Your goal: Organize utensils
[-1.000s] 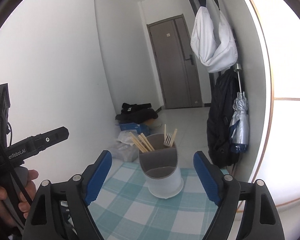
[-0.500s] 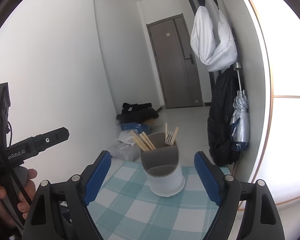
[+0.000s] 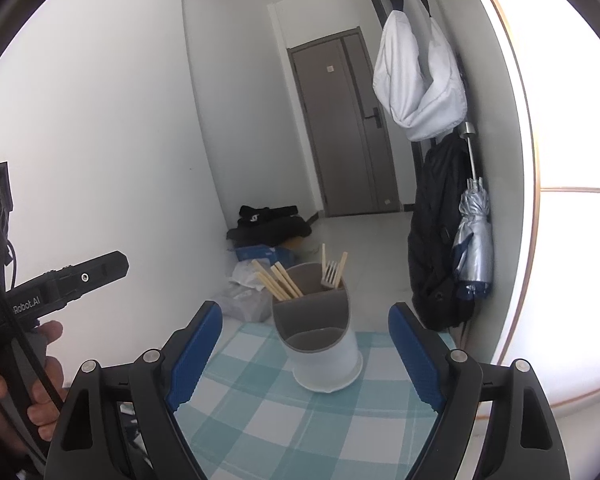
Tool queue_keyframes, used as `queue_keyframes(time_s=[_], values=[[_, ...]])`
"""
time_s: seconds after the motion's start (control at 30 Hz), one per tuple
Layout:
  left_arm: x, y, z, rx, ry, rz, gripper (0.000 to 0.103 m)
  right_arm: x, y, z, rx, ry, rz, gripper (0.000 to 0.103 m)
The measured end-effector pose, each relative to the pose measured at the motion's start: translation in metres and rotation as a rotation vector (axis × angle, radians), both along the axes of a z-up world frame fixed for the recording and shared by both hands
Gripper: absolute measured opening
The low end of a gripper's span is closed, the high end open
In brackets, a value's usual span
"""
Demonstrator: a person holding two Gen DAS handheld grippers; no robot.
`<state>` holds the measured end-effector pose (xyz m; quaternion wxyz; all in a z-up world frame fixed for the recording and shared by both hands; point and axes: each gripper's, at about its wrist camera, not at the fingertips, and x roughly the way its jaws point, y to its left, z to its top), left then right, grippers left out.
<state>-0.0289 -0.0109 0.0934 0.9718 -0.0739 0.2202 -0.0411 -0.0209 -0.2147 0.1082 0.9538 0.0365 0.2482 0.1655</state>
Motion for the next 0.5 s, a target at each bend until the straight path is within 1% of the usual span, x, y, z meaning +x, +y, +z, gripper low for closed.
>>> queue_keyframes(time_s=[0.33,0.43,0.5], values=[[-0.002,-0.001,-0.003,0.009,-0.019,0.022,0.102,0.000,-0.001,0.000,-0.001,-0.004,0.000,0.085],[0.001,-0.002,-0.007,0.033,-0.007,0.025,0.102,0.001,-0.001,-0.001,-0.003,-0.002,0.001,0.085],[0.003,-0.002,-0.010,0.033,0.005,0.019,0.102,0.002,0.000,-0.002,-0.004,0.003,0.001,0.085]])
